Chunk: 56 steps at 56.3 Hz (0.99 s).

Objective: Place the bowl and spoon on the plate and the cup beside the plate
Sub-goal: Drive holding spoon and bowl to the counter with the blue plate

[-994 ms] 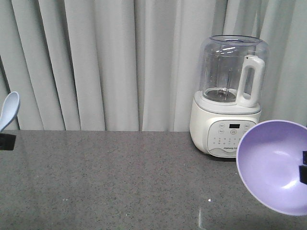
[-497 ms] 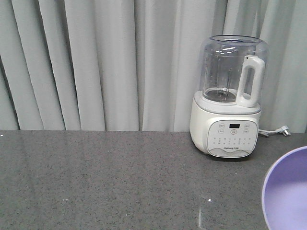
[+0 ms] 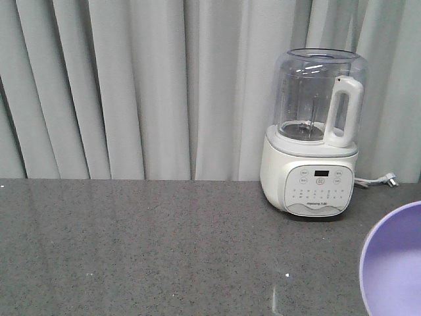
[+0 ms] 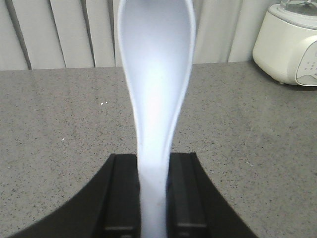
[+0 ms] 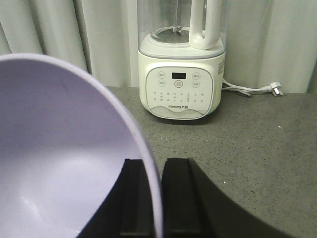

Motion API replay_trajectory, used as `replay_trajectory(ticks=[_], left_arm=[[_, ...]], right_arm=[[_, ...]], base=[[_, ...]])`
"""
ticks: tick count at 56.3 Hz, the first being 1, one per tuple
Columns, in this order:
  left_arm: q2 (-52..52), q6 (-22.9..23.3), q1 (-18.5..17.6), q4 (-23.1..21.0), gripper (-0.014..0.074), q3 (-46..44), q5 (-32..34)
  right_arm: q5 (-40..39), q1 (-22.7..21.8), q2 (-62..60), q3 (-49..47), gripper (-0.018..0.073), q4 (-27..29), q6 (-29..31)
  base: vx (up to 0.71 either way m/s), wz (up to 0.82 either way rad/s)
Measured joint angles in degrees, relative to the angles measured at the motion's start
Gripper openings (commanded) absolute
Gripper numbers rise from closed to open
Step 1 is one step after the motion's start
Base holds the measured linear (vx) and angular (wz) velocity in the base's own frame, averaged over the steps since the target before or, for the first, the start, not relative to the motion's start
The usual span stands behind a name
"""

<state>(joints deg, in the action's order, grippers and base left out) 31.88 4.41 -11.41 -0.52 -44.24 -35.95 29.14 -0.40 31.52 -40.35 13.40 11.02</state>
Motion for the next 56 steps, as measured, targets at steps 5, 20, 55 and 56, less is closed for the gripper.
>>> replay_trajectory(ticks=[5,20,55,56], left_arm=[[0.0,0.0,0.0,0.0,-0.0006,0.0,0.0],[0.0,0.0,0.0,0.0,-0.0006,0.0,0.0],[0.0,0.0,0.0,0.0,-0.0006,0.0,0.0],[0.0,0.0,0.0,0.0,-0.0006,0.0,0.0]], right_arm=[[0.0,0.0,0.0,0.0,-0.0009,0.0,0.0],[0.1,0.0,0.0,0.0,-0.0008,0.0,0.0],[0.1,0.0,0.0,0.0,-0.0008,0.0,0.0],[0.1,0.0,0.0,0.0,-0.0008,0.0,0.0]], base=[[0.00,0.00],[-0.01,-0.04],[-0.11,-0.51],[-0.14,-0.73]])
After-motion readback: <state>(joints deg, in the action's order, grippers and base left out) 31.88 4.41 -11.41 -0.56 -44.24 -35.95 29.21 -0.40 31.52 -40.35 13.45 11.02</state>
